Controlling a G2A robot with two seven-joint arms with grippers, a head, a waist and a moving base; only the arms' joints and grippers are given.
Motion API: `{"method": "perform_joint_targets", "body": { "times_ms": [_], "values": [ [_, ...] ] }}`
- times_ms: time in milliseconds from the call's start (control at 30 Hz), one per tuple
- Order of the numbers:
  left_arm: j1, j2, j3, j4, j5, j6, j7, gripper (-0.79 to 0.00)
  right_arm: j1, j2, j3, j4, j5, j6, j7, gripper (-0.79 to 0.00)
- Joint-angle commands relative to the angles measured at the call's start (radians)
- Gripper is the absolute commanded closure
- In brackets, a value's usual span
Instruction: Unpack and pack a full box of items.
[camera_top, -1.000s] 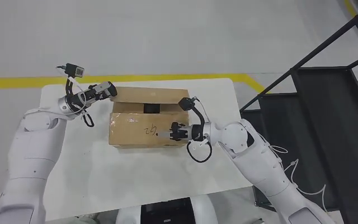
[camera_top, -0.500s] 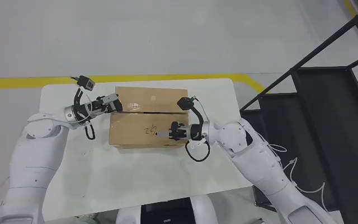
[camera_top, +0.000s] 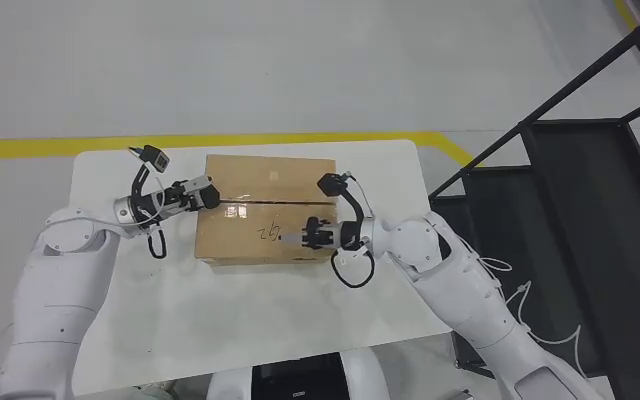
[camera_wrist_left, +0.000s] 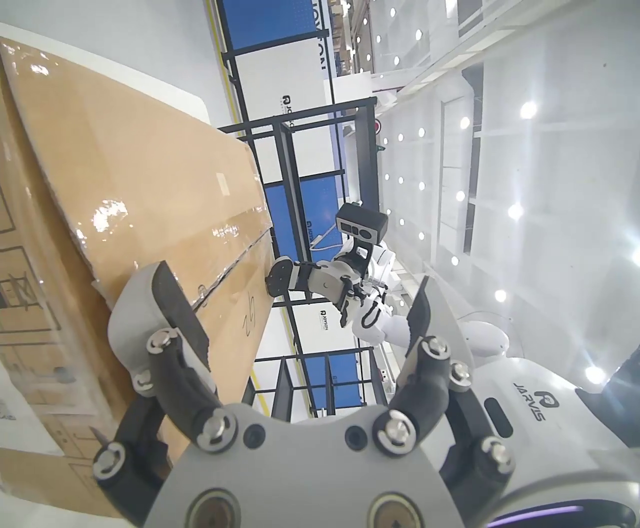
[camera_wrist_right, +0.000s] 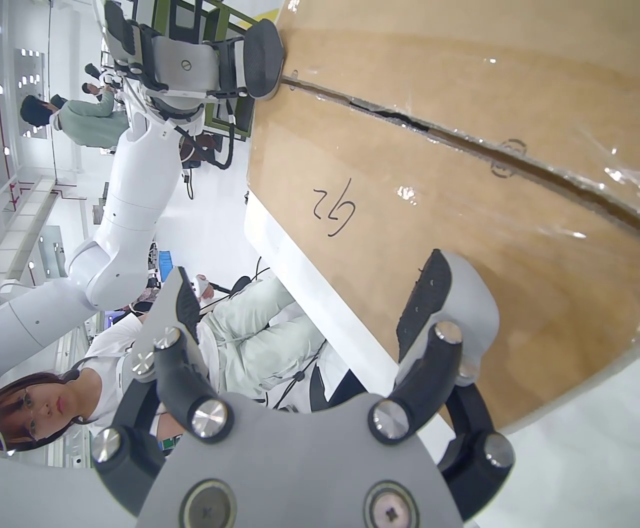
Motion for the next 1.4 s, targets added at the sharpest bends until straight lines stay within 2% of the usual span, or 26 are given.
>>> {"method": "perform_joint_targets", "body": {
  "times_ms": [0,233,400,633,800,933,1100,1200,1367],
  "values": [
    [0.004,0.003,-0.006,-0.010,0.001,0.006,-0.007,-0.785,-0.001,0.001,0.004,-0.003,0.000,0.000,-0.001,-0.785],
    [0.009,0.012,-0.008,-0.030,0.007,0.056,-0.075,-0.785,-0.012,0.008,0.032,-0.011,-0.003,0.004,-0.003,-0.785],
    [0.009,0.013,-0.007,-0.028,-0.009,0.072,-0.088,-0.785,-0.053,0.028,0.117,-0.060,-0.041,0.017,0.006,-0.785],
    [0.009,0.013,-0.007,-0.028,-0.009,0.072,-0.088,-0.785,-0.218,0.073,0.294,-0.185,-0.220,0.060,0.097,-0.785],
    [0.009,0.013,-0.007,-0.028,-0.009,0.072,-0.088,-0.785,-0.345,0.095,0.372,-0.204,-0.315,0.064,0.149,-0.785],
    [0.009,0.013,-0.007,-0.028,-0.009,0.072,-0.088,-0.785,-0.410,0.103,0.383,-0.194,-0.383,0.077,0.158,-0.785],
    [0.009,0.013,-0.007,-0.028,-0.009,0.072,-0.088,-0.785,-0.458,0.108,0.383,-0.192,-0.494,0.146,0.147,-0.785],
    [0.009,0.013,-0.007,-0.028,-0.009,0.072,-0.088,-0.785,-0.462,0.107,0.361,-0.174,-0.539,0.169,0.115,-0.785],
    [0.009,0.013,-0.007,-0.028,-0.009,0.072,-0.088,-0.785,-0.424,0.095,0.308,-0.094,-0.529,0.229,0.050,-0.785]
  ]
}}
